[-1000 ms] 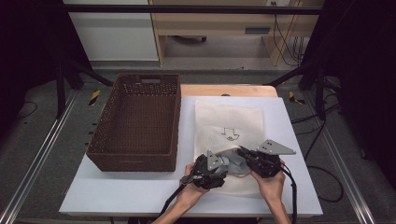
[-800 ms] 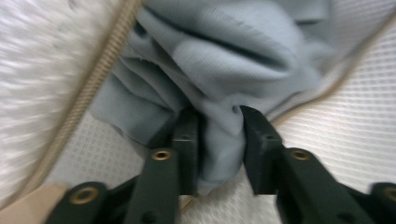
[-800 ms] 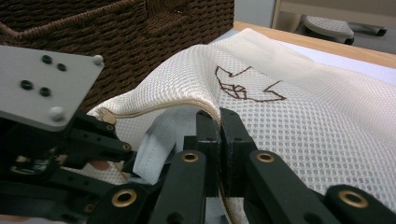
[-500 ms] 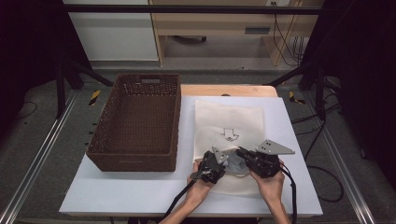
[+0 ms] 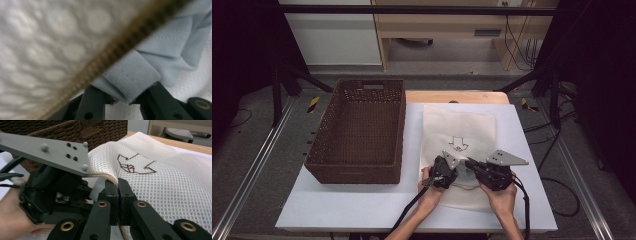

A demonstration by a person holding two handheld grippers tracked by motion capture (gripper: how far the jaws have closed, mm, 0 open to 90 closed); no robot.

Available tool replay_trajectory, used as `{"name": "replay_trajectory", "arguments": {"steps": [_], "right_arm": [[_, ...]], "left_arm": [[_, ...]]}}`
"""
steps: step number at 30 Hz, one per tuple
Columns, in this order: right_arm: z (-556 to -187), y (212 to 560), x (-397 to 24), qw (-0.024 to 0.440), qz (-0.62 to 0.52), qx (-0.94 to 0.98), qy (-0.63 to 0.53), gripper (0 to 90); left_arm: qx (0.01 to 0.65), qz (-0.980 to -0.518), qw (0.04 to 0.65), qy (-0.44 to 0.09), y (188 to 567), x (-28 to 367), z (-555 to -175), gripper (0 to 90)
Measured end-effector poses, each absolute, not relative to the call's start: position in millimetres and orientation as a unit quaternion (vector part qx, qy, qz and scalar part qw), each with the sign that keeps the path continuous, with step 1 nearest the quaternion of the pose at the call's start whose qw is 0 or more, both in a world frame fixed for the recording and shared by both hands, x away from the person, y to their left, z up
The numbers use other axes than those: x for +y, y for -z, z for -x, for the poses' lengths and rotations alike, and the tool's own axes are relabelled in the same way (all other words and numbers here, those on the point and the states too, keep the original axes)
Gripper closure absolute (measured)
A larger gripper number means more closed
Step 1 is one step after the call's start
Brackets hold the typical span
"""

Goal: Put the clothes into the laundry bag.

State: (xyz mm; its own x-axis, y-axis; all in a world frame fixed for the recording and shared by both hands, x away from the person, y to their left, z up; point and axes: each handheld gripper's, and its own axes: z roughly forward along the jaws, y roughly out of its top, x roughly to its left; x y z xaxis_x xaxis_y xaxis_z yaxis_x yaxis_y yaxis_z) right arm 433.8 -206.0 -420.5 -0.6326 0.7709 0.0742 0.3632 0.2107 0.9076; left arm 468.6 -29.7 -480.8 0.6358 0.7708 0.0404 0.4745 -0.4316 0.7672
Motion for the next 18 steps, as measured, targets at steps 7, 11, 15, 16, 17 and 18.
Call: {"name": "replay_trajectory", "arguments": {"steps": [7,11,15,16,17,18], "right_arm": [[-435,421,-206,0.21,-0.381,0.75,-0.499,88.2],[-435,420,-207,0.21,-0.383,0.748,-0.499,88.1],[-435,421,-206,0.212,-0.381,0.749,-0.499,88.1],[-434,421,-206,0.212,-0.382,0.749,-0.499,88.1],[-434,420,-206,0.211,-0.383,0.748,-0.499,88.1],[-434,420,-207,0.211,-0.383,0.748,-0.5,88.1]], "left_arm": [[0.341,-0.834,0.401,-0.163,462,-4,-441,45.6],[0.325,-0.827,0.427,-0.167,442,9,-429,44.6],[0.32,-0.826,0.43,-0.176,435,3,-434,55.7],[0.32,-0.829,0.423,-0.179,438,-2,-437,61.1],[0.321,-0.832,0.416,-0.18,441,-6,-440,65.6],[0.321,-0.834,0.409,-0.184,444,-10,-443,69.3]]}}
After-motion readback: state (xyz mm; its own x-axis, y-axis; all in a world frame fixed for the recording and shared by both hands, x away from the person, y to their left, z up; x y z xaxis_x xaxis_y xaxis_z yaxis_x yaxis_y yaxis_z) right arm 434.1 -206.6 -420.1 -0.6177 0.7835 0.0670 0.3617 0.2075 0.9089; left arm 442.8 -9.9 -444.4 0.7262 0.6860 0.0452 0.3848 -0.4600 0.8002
